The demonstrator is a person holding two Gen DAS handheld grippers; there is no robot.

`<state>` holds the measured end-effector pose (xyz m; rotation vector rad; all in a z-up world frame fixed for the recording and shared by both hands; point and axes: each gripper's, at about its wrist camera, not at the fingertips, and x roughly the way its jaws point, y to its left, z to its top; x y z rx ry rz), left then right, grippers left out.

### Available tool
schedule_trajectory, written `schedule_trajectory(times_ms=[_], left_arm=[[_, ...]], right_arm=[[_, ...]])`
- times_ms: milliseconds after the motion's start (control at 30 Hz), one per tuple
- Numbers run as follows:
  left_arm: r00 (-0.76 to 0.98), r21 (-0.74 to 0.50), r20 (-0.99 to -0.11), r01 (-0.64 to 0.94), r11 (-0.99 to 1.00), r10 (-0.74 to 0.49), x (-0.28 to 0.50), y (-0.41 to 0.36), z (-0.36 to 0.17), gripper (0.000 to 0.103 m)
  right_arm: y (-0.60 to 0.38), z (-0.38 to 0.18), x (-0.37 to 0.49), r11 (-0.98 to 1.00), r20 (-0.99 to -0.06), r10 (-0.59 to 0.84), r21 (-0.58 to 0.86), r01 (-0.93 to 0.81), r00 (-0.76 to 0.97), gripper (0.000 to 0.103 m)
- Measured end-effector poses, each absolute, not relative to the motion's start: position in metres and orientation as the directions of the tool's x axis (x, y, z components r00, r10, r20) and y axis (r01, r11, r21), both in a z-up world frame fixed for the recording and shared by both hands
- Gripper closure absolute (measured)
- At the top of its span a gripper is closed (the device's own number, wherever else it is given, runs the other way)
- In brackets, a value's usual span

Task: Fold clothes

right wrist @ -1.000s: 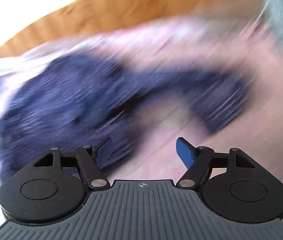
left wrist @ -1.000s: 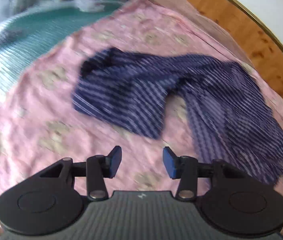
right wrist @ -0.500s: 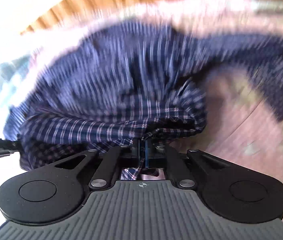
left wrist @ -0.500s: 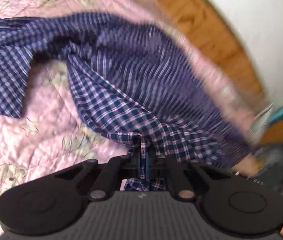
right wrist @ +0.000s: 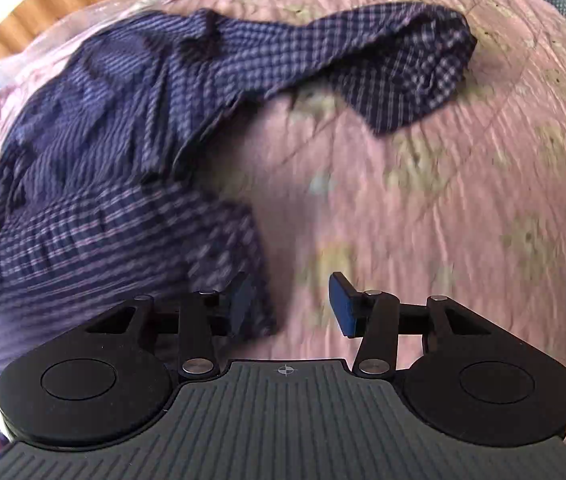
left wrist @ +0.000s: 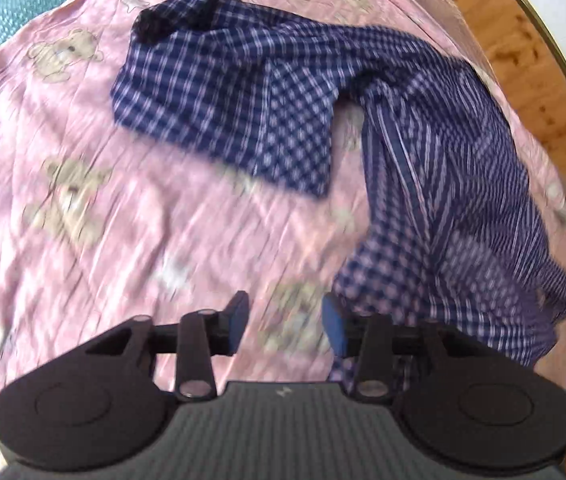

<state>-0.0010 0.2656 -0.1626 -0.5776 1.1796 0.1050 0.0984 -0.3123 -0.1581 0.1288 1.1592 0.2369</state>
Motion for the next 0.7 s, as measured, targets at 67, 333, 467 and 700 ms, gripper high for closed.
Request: schedule_trajectory(times_ms=[67,333,467,700], left_arm=[[0.411,-0.332,-0.890,-0.289,0.898,-0.197,-0.022,0.244,-0.162,0.046],[0.479,-0.192,-0.873,-0.172,0.966,-0.088,-0.031,0.197,-0.178,0.023],[0.510,-0.176,-0.853,-0.080,0.981,-0.112,-0.027,0.189,-0.179,0.028],[0.506,-0.432,-0.814,-0.200,0.880,-0.285,-0.045,0.248,-0.152,0.101]], right_arm=[[-0.312,-0.170,0.074,0.971,-0.898,0.237,0.207,-0.118,0.372,0.040],[-0.305,-0.199,0.064,0.967,-0.824,0.255,0.207,-0.151,0.506,0.034],[-0.283,-0.221,0.085,0.948,-0.814,0.305,0.211,-0.237,0.494,0.042],[-0.277,-0.184,0.037,0.919,-0.820,0.365,0.243,-0.309,0.440,0.103]])
